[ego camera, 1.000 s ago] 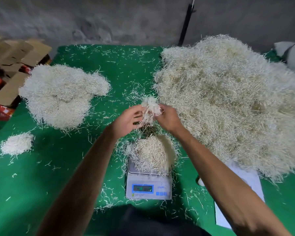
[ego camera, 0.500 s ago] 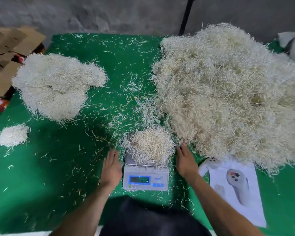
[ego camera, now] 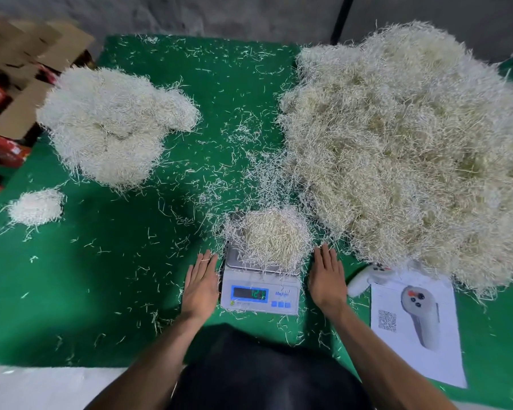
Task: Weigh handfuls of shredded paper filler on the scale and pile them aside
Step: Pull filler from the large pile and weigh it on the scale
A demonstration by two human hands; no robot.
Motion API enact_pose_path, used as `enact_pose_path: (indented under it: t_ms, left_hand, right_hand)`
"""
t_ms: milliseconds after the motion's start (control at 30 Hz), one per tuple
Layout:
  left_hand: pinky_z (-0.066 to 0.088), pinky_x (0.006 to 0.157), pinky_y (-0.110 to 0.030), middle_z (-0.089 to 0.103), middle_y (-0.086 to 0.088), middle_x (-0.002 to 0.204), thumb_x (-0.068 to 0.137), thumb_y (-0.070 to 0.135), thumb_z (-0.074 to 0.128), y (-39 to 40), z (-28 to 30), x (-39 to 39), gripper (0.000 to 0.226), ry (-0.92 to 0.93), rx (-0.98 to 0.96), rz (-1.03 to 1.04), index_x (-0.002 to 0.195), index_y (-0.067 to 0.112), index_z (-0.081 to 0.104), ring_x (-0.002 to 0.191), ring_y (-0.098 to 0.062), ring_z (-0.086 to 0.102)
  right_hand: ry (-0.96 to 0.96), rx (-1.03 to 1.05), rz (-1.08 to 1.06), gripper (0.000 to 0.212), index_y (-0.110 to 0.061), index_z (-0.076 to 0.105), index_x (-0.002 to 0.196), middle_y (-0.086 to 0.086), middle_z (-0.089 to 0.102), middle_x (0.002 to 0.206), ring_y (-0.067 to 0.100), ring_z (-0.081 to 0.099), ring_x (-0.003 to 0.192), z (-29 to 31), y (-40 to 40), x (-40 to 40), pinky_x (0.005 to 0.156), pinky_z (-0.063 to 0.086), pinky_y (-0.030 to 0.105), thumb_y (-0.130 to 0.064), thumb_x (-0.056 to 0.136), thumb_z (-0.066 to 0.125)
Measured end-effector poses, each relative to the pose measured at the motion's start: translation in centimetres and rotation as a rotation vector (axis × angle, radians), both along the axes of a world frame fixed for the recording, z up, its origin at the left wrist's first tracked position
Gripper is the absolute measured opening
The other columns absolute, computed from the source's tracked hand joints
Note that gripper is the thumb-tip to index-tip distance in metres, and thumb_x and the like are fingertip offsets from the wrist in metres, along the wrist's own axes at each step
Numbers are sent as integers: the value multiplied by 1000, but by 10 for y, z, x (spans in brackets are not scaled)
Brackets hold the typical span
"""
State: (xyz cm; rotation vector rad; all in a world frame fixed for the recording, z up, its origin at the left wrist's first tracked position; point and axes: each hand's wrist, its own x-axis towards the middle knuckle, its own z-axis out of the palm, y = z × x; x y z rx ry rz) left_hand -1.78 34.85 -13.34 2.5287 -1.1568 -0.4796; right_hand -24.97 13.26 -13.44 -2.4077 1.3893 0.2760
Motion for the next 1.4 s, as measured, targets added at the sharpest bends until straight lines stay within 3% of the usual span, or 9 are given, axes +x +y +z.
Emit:
enact_pose_path:
  t_ms: [200,400,600,700,800,933,1033,1300,1400]
  left_hand:
    - [0,127,-35,15,0,168,107,13,42,2,1,-2,54,13,-53,27,159,15,28,156,-17,7]
    - [40,115,-41,52,-7,146,97,8,61,-26,19,26,39,186,-95,151,135,15,61,131,-23,51]
    - [52,73,-12,31,-2,158,90,3,67,-74,56,45,77,417,-301,120,153,32,33,126,-15,49]
    - [46,105,-30,15,16,164,84,11,75,-92,64,42,94,518,-211,-88,155,47,25,144,-13,27]
    - [30,120,-46,36,10,149,88,10,72,-99,63,37,66,377,-184,-101,149,23,48,139,-14,32]
    - [43,82,-9,58,11,119,95,16,67,-93,73,52,35,302,-310,35,128,7,64,103,-6,60]
    - [42,52,-21,62,2,75,87,26,61,-85,86,74,25,272,-367,183,95,3,67,59,-10,52]
    - [37,111,-36,57,-20,134,85,27,80,-83,90,71,63,284,-139,231,137,1,54,127,-31,52]
    - [47,107,-40,53,-22,143,86,15,79,-96,95,62,71,355,-118,353,147,3,45,128,-33,57]
  right_hand:
    - [-1,-14,-3,56,-16,8,165,8,-6,171,26,-9,158,3,4,0,129,2,47,-27,111,22]
    - [-5,-95,15,39,-21,59,140,6,41,155,27,43,140,39,-29,12,115,43,46,-30,102,58]
    - [-565,-345,46,37,-15,71,117,10,60,127,24,57,114,107,-29,72,98,53,43,-42,104,49]
    - [-602,-244,390,40,-19,64,128,8,56,141,22,48,132,114,-2,109,112,42,47,-46,103,47]
    - [-374,-138,602,60,-19,38,155,10,37,161,24,33,148,97,13,130,124,26,51,-51,104,41]
    - [-259,-172,590,57,-21,31,158,6,42,157,22,37,147,72,5,125,126,18,49,-47,107,34]
    - [-308,-198,538,46,-21,47,147,-2,58,138,18,50,134,59,1,117,126,18,38,-44,109,37]
    - [-393,-108,433,49,-21,54,143,-1,65,129,17,54,127,58,1,125,120,22,30,-48,108,35]
    - [-400,-74,411,51,-18,57,138,1,66,122,18,57,120,61,0,126,120,27,32,-49,110,29]
